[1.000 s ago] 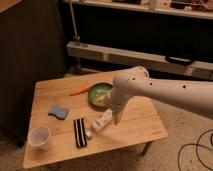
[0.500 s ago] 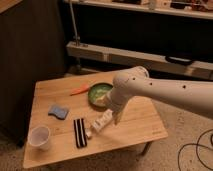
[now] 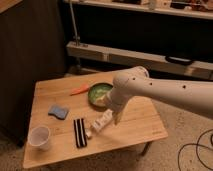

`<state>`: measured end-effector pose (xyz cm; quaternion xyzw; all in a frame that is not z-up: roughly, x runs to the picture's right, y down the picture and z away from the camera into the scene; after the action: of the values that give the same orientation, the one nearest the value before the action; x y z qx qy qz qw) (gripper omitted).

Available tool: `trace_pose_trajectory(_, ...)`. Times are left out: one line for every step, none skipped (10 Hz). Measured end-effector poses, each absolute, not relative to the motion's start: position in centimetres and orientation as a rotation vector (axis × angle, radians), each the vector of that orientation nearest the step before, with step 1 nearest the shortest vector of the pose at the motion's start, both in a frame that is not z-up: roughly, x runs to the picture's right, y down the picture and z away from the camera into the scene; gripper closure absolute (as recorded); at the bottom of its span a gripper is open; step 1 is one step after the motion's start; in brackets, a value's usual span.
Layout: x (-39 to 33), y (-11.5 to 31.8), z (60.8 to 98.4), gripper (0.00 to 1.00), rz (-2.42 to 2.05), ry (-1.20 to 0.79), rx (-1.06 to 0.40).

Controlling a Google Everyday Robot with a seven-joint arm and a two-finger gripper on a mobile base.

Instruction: Stand the bottle upright

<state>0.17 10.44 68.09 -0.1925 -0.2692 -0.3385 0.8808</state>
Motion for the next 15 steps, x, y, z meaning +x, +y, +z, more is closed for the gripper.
trace_pose_trajectory(0.2,10.4,68.1,0.20,-0.705,-0.557,-0.401)
trace_pose_trajectory(0.1,10.3,67.9,0.20,-0.711,-0.536,-0.407)
trace_pose_trajectory(-0.9,10.3,67.7,0.20,-0.735,-0.487,-0.435)
trace_pose_trajectory(-2.6,10.2,67.6,0.20,-0.775,-0.399,-0.465)
trace_pose_trajectory(-4.8,10.0,67.8,0.20,-0.818,-0.332,-0.494)
trace_pose_trajectory(-6.6,9.9,68.1,0.20,-0.846,-0.309,-0.512)
trace_pose_trajectory(-8.0,10.2,68.4,0.20,-0.874,-0.294,-0.542)
trace_pose_trajectory(-8.9,10.6,68.8,0.20,-0.888,-0.299,-0.564)
trace_pose_trajectory(-9.2,11.3,69.4,0.20,-0.891,-0.308,-0.583)
trace_pose_trajectory(-9.1,12.5,70.3,0.20,-0.878,-0.351,-0.609)
trace_pose_trajectory(-8.6,13.2,70.7,0.20,-0.865,-0.377,-0.619)
trace_pose_trajectory(-8.1,13.8,71.1,0.20,-0.851,-0.409,-0.616)
trace_pose_trajectory(-7.8,14.4,71.3,0.20,-0.844,-0.432,-0.616)
trace_pose_trajectory(-7.5,14.8,71.5,0.20,-0.833,-0.456,-0.615)
trace_pose_trajectory(-7.2,14.9,71.5,0.20,-0.830,-0.455,-0.616)
